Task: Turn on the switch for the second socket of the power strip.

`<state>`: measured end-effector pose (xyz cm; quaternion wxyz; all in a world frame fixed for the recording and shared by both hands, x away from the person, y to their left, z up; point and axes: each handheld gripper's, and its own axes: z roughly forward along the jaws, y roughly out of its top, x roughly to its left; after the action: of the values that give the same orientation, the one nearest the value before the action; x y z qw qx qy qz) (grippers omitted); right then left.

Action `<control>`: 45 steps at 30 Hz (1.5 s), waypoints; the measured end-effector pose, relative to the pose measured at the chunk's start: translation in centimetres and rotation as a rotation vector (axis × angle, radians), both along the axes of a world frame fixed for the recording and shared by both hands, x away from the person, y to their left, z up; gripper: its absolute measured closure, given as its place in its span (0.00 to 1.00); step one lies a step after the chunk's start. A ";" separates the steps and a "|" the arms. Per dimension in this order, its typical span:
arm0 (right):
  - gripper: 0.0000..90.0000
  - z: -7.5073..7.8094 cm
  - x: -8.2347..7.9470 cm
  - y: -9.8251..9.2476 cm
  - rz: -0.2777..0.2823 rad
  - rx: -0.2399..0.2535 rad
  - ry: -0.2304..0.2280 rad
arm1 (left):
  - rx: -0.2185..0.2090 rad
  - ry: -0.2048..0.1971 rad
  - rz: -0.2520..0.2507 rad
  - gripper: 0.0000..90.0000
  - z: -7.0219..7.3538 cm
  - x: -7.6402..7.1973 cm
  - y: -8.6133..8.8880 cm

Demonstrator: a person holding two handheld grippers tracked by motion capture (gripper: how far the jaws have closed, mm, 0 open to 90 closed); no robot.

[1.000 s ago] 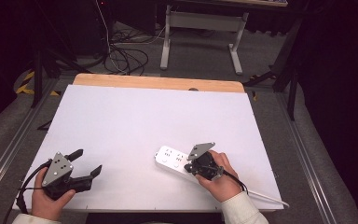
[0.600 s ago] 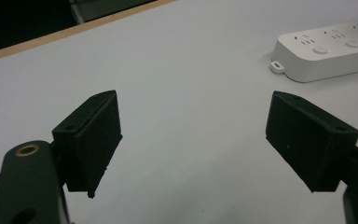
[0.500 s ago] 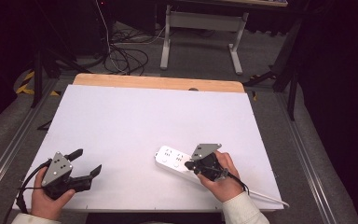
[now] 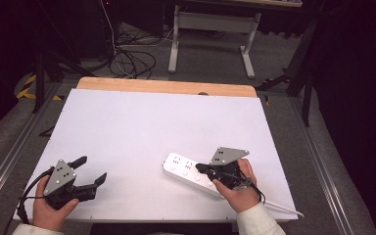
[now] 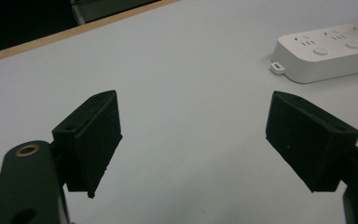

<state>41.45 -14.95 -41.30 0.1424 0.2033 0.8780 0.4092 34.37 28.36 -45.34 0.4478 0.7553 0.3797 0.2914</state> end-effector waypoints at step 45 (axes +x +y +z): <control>0.17 1.0 0.8 -5.1 -0.166 0.202 -0.055 | 0.000 0.023 -0.022 0.21 0.3 -0.3 -0.2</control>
<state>42.21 -20.10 -40.32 0.1784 0.2772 0.8082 0.4879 34.08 28.18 -45.06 0.4465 0.7628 0.3765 0.2775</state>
